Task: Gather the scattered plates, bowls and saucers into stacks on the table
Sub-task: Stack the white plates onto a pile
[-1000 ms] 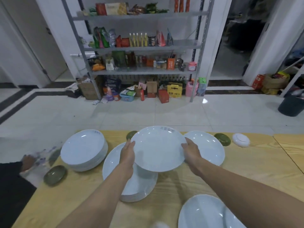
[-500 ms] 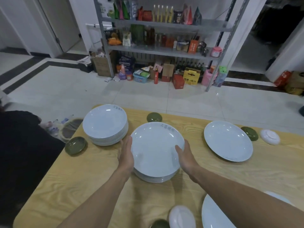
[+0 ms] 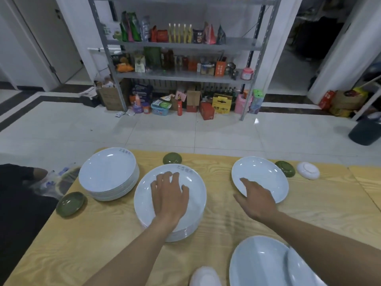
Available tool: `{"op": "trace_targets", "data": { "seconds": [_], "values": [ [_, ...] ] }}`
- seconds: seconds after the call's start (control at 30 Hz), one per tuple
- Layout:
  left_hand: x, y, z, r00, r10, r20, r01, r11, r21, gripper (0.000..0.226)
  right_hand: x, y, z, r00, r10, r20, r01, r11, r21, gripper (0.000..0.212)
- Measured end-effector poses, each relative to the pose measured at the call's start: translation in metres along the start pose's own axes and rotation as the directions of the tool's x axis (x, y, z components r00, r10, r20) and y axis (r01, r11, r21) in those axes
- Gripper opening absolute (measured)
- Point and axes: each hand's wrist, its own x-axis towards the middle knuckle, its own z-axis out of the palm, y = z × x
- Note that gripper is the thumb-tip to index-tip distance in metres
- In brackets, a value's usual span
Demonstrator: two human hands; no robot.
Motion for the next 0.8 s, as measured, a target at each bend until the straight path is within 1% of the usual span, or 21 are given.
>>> {"op": "trace_targets", "data": {
  "seconds": [0.03,0.1,0.2,0.27,0.37,0.47,0.53,0.57,0.63,0.7,0.73,0.77,0.8],
  "values": [
    [0.002,0.020,0.001,0.998,0.067,0.006,-0.067,0.998,0.019,0.047,0.000,0.019,-0.008,0.999,0.035,-0.005,-0.035,0.999,-0.029,0.061],
    [0.006,0.060,0.010,0.981,0.179,0.067,-0.182,0.983,0.032,0.046,0.002,0.057,-0.023,0.994,0.112,-0.001,-0.111,0.992,-0.060,0.062],
    [0.012,0.114,0.035,0.941,0.293,0.170,-0.309,0.948,0.077,0.047,0.008,0.110,-0.038,0.978,0.208,0.013,-0.206,0.976,-0.070,0.063],
    [0.017,0.142,0.056,0.925,0.305,0.225,-0.331,0.940,0.083,0.050,0.017,0.139,-0.041,0.967,0.253,0.031,-0.251,0.966,-0.055,0.062],
    [0.025,0.173,0.092,0.921,0.249,0.299,-0.290,0.951,0.103,0.053,0.036,0.172,-0.041,0.950,0.305,0.074,-0.307,0.951,0.025,0.064],
    [0.038,0.192,0.127,0.915,0.159,0.371,-0.219,0.968,0.125,0.056,0.061,0.198,-0.035,0.937,0.329,0.116,-0.343,0.931,0.123,0.064],
    [0.047,0.197,0.148,0.917,0.087,0.390,-0.144,0.982,0.120,0.058,0.077,0.211,-0.030,0.930,0.339,0.143,-0.361,0.915,0.179,0.066],
    [0.051,0.198,0.157,0.922,0.031,0.387,-0.067,0.994,0.082,0.059,0.085,0.216,-0.027,0.926,0.341,0.161,-0.370,0.904,0.216,0.067],
    [0.061,0.198,0.174,0.917,-0.118,0.382,0.158,0.984,-0.076,0.060,0.100,0.224,-0.019,0.913,0.354,0.205,-0.406,0.846,0.346,0.070],
    [0.070,0.198,0.188,0.876,-0.271,0.398,0.386,0.889,-0.246,0.057,0.114,0.228,-0.010,0.885,0.385,0.262,-0.466,0.737,0.491,0.070],
    [0.074,0.198,0.193,0.852,-0.331,0.406,0.469,0.828,-0.309,0.051,0.119,0.230,-0.005,0.869,0.401,0.290,-0.495,0.680,0.540,0.067],
    [0.076,0.199,0.196,0.832,-0.376,0.409,0.525,0.772,-0.358,0.044,0.124,0.231,-0.001,0.858,0.413,0.306,-0.513,0.638,0.575,0.061],
    [0.077,0.199,0.198,0.817,-0.407,0.408,0.559,0.733,-0.389,0.039,0.128,0.231,0.002,0.850,0.426,0.311,-0.524,0.612,0.593,0.050]
  ]
}}
